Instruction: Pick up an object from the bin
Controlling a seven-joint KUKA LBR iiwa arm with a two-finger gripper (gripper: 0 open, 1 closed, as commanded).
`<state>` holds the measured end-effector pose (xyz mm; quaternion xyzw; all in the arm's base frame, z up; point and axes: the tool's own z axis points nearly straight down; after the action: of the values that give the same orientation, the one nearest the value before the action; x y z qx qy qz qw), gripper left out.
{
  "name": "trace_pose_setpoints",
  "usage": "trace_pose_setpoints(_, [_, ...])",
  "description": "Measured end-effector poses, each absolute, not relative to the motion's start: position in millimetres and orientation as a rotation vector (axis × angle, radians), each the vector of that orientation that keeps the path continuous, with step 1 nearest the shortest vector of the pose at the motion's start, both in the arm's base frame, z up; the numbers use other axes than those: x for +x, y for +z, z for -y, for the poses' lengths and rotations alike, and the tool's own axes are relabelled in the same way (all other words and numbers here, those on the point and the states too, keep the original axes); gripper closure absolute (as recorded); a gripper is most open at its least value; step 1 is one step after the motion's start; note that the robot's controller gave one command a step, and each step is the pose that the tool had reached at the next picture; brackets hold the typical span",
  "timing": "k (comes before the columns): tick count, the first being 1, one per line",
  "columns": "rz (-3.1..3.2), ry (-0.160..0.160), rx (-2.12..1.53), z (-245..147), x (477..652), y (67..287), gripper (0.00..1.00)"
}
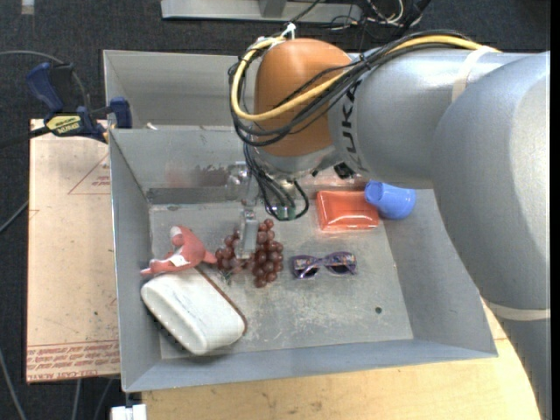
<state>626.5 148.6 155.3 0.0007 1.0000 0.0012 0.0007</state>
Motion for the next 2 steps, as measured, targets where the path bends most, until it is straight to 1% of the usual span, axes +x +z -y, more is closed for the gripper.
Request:
trace_pose_setpoints(1, [-3.140,0.004,0.002,-148.6,626.5,155.3,0.00])
trace_pose_setpoints(2, [-3.131,0.010,0.164,-134.8,598.6,104.9,1.00])
